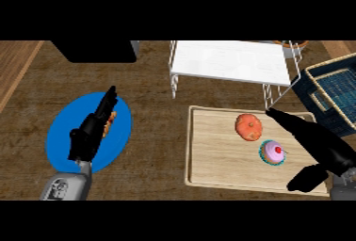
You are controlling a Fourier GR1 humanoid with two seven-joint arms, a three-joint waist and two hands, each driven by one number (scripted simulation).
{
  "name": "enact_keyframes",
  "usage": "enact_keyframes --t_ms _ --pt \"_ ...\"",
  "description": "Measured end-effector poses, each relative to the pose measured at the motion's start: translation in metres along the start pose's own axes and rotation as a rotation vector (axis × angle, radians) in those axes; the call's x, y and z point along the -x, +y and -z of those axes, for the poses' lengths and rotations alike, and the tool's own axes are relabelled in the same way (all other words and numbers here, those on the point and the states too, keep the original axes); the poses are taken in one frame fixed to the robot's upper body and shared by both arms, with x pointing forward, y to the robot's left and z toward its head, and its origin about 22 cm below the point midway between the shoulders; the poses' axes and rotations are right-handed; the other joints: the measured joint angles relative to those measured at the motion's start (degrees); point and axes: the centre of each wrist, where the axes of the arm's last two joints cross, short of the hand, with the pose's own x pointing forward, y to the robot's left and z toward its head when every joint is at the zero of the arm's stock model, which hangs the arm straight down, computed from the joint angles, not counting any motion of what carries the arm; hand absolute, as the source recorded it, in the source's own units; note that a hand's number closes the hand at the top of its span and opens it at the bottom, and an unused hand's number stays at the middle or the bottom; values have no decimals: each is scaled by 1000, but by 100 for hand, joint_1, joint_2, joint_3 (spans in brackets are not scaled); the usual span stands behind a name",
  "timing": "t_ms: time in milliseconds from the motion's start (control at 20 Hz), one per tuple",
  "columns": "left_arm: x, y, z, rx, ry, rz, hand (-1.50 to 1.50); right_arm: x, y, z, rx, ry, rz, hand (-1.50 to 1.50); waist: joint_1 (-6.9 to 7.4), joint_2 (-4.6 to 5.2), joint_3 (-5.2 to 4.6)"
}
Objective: Pick the cupcake from the tray and place it in the tiered shelf
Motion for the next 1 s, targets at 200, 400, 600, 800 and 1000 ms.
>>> enact_keyframes --t_ms 200,400,600,800,1000 --pt "-3 0 1 -6 -2 2 0 10 8 2 -16 5 -3 -150 -4 0 0" --pt "-1 3 1 -7 -4 0 0 15 11 7 -28 0 -2 -150 -3 0 1" --pt "7 10 8 -9 -1 5 0 14 16 15 -37 0 0 -150 -6 2 1" --pt "3 10 -4 -6 -6 3 0 19 30 18 -54 3 -11 150 2 -1 0" --pt "-3 -2 1 -1 -3 3 0 20 36 17 -78 -15 -69 150 -4 -6 -4"
